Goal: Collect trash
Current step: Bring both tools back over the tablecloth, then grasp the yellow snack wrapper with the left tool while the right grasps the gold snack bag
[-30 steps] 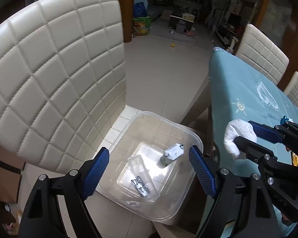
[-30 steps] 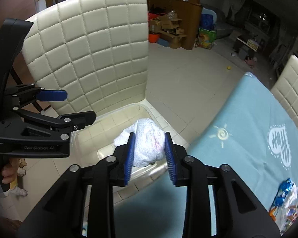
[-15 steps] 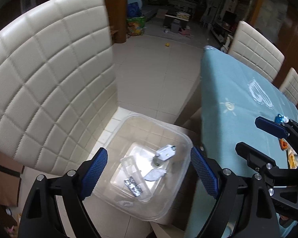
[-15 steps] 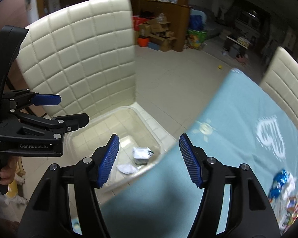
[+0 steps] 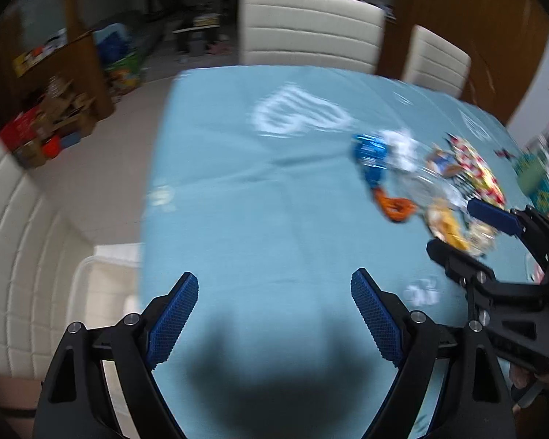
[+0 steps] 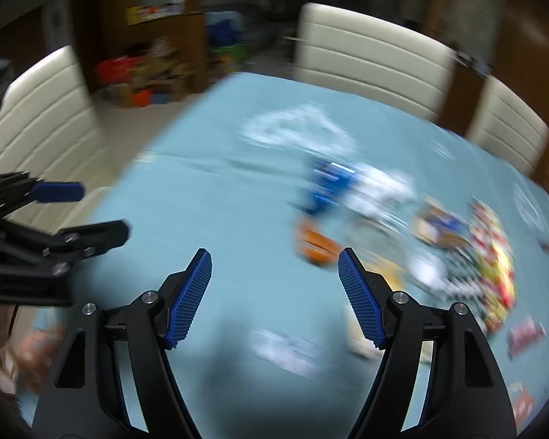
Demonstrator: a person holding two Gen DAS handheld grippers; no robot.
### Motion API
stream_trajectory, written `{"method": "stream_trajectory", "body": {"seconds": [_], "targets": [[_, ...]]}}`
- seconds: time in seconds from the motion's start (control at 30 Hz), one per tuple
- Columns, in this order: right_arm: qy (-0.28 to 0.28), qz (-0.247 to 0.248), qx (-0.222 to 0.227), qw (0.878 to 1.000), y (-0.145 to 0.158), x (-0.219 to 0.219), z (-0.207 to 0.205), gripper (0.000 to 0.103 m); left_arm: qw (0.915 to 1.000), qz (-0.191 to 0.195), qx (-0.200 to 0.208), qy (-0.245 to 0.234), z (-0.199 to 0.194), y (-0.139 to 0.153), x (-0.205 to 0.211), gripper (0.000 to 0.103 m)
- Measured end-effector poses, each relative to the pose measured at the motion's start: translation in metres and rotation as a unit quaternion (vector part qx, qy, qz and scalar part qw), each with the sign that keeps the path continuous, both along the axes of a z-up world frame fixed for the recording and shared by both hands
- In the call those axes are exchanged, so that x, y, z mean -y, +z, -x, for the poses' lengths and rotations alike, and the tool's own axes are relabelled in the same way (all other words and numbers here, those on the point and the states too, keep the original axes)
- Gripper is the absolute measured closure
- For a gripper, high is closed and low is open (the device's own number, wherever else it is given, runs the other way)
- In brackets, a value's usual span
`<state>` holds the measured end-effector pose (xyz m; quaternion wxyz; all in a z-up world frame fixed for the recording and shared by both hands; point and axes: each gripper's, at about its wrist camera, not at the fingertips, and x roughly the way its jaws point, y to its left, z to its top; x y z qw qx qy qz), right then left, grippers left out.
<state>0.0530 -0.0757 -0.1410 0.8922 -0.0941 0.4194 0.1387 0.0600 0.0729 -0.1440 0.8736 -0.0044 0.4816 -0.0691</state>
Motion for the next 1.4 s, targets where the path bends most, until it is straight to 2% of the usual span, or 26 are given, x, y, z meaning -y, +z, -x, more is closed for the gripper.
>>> {"method": "stream_trajectory", "body": {"seconds": [0.17, 0.33, 0.57, 0.6, 0.7, 0.83, 0.87, 0.93, 0.97, 1.0, 1.03, 1.07, 1.17, 1.27, 1.4], "targets": [[-0.089, 0.012, -0.018, 0.996, -0.012, 0.11, 0.004, 0.03, 0.9969, 0.0, -0.02, -0.076, -0.005, -0.009, 0.101, 0.02], [-0.101, 0.004, -0.041, 0.994, -0.026, 0.172, 0.004, 0.03, 0.9943, 0.003, -0.049, -0.095, -0.016, -0.023, 0.167, 0.02], [-0.056, 0.006, -0.062, 0.996, -0.048, 0.184, -0.016, 0.028, 0.9946, 0.005, -0.092, -0.047, -0.042, -0.047, 0.183, 0.02], [-0.05, -0.003, -0.063, 0.997, -0.05, 0.186, -0.018, 0.024, 0.9946, 0.007, -0.095, -0.042, -0.046, -0.048, 0.183, 0.02], [-0.029, -0.015, -0.057, 0.998, -0.049, 0.186, -0.023, 0.02, 0.9951, 0.01, -0.095, -0.023, -0.052, -0.05, 0.176, 0.02], [0.012, -0.012, -0.055, 0.998, -0.052, 0.168, -0.028, 0.018, 0.9948, -0.012, -0.098, -0.025, -0.053, -0.055, 0.173, 0.02], [0.018, -0.009, -0.056, 0.998, -0.054, 0.164, -0.029, 0.018, 0.9951, -0.017, -0.095, -0.024, -0.052, -0.056, 0.173, 0.024], [0.035, -0.008, -0.064, 0.997, -0.058, 0.155, -0.032, 0.029, 0.9957, -0.024, -0.086, -0.026, -0.052, -0.056, 0.17, 0.029], [0.04, -0.012, -0.07, 0.997, -0.06, 0.152, -0.032, 0.048, 0.9958, -0.028, -0.083, -0.027, -0.051, -0.055, 0.17, 0.036], [0.044, -0.009, -0.081, 0.996, -0.063, 0.148, -0.032, 0.07, 0.996, -0.034, -0.078, -0.028, -0.05, -0.054, 0.17, 0.048], [0.046, -0.003, -0.094, 0.994, -0.067, 0.145, -0.033, 0.07, 0.9961, -0.04, -0.072, -0.032, -0.049, -0.054, 0.171, 0.053], [0.045, -0.007, -0.089, 0.995, -0.068, 0.145, -0.031, 0.075, 0.996, -0.043, -0.069, -0.037, -0.048, -0.053, 0.172, 0.067], [0.036, -0.019, -0.091, 0.995, -0.071, 0.146, -0.027, 0.078, 0.9957, -0.039, -0.061, -0.058, -0.046, -0.048, 0.175, 0.081], [0.023, -0.02, -0.085, 0.996, -0.069, 0.145, -0.022, 0.078, 0.9951, -0.052, -0.033, -0.077, -0.035, -0.039, 0.178, 0.081], [0.023, -0.019, -0.082, 0.996, -0.059, 0.135, -0.018, 0.078, 0.9949, -0.043, -0.016, -0.089, -0.022, -0.028, 0.168, 0.082]]}}
